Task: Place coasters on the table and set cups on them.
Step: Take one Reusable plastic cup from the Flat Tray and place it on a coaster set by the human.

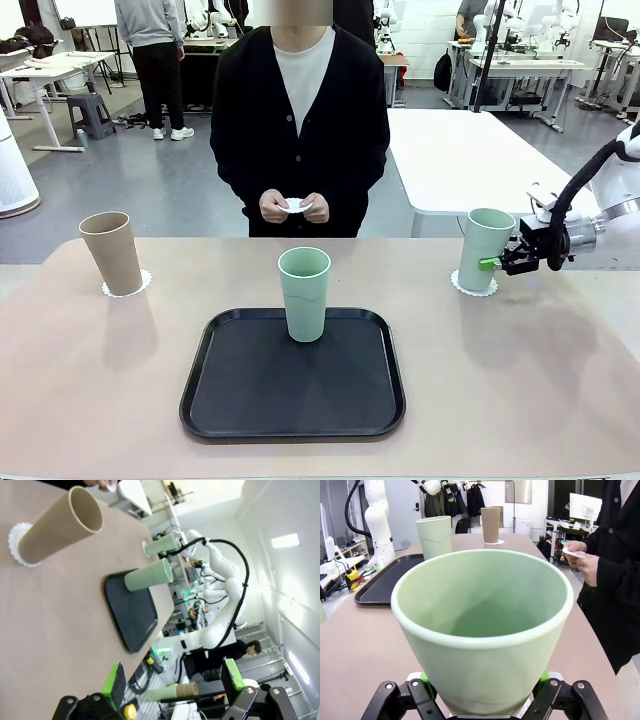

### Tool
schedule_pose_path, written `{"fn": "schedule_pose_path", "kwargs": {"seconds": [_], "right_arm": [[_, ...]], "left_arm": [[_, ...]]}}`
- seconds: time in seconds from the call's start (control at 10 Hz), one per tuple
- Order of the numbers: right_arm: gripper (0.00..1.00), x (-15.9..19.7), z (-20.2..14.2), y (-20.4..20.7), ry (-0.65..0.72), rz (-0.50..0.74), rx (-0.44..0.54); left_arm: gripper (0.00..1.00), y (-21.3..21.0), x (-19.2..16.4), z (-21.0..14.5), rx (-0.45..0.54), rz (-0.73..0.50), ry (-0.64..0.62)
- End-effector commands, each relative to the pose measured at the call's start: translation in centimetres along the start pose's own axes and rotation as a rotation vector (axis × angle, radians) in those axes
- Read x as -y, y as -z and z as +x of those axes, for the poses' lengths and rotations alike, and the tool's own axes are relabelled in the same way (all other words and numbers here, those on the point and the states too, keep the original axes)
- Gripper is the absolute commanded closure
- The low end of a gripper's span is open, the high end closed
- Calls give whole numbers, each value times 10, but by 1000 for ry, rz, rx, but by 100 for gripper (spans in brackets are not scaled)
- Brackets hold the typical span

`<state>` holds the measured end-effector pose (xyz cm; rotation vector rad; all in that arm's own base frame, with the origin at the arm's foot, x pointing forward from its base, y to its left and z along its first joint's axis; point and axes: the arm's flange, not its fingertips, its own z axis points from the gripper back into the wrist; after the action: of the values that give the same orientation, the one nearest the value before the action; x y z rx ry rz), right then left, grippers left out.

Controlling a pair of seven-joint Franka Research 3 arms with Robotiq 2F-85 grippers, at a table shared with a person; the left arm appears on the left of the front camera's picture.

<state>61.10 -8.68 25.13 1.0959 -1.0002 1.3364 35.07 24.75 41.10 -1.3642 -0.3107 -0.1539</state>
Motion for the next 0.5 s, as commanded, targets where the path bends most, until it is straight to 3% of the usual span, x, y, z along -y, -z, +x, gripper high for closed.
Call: {"fn": "schedule_pose_path", "kwargs": {"seconds": [0.0, 0.4], "right_arm": [[15, 10, 2, -3, 27, 0, -4], [15, 11, -1, -4, 49, 8, -14]], "left_arm": [[0, -1, 2, 0, 6, 3, 5], [0, -1, 2, 0, 6, 3, 5]]}}
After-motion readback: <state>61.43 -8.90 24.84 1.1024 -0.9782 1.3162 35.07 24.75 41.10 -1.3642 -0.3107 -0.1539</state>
